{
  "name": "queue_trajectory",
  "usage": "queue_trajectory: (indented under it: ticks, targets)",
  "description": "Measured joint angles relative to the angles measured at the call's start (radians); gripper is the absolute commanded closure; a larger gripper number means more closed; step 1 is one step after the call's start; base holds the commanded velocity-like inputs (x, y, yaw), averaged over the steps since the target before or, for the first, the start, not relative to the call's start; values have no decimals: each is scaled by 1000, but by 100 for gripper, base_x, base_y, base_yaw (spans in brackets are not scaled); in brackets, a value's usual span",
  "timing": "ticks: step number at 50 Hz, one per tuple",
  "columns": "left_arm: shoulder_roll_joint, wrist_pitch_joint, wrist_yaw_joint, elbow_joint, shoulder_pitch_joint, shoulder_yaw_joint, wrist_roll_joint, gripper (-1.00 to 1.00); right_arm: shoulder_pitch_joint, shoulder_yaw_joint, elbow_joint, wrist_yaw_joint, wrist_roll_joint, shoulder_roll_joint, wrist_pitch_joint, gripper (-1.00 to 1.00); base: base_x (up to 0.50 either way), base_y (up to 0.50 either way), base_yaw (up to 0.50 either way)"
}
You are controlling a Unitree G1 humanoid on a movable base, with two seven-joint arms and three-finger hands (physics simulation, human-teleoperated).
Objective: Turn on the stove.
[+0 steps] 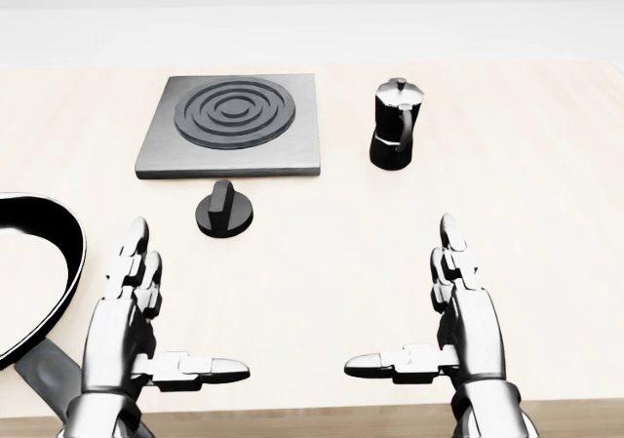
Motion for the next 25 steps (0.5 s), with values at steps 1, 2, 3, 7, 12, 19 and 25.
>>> queue_trajectory:
  ticks: [1, 2, 3, 7, 12, 19, 25]
  targets:
    - [1, -1, -2, -3, 1, 2, 0, -100, -1, -3, 2, 1, 1, -1, 0, -100, 0, 0, 0]
    - [2, -2, -4, -5, 2, 4, 1, -100, -1, -5, 4, 2, 1, -3, 1, -100, 0, 0, 0]
    - [4, -3, -5, -7, 3, 6, 2, -100, -1, -8, 5, 3, 1, -4, 1, -100, 0, 0, 0]
    - [7, -6, -12, -14, 7, 12, 4, -100, -3, -15, 11, 5, 2, -7, 1, -100, 0, 0, 0]
    - [10, -7, -18, -20, 8, 18, 4, -100, -5, -20, 18, 7, 1, -11, 1, -100, 0, 0, 0]
    - [12, -5, -24, -29, 10, 24, 4, -100, -7, -24, 25, 8, 0, -13, -1, -100, 0, 0, 0]
    - [13, -3, -32, -33, 13, 26, 1, -100, -6, -25, 24, 8, -2, -13, -2, -100, 0, 0, 0]
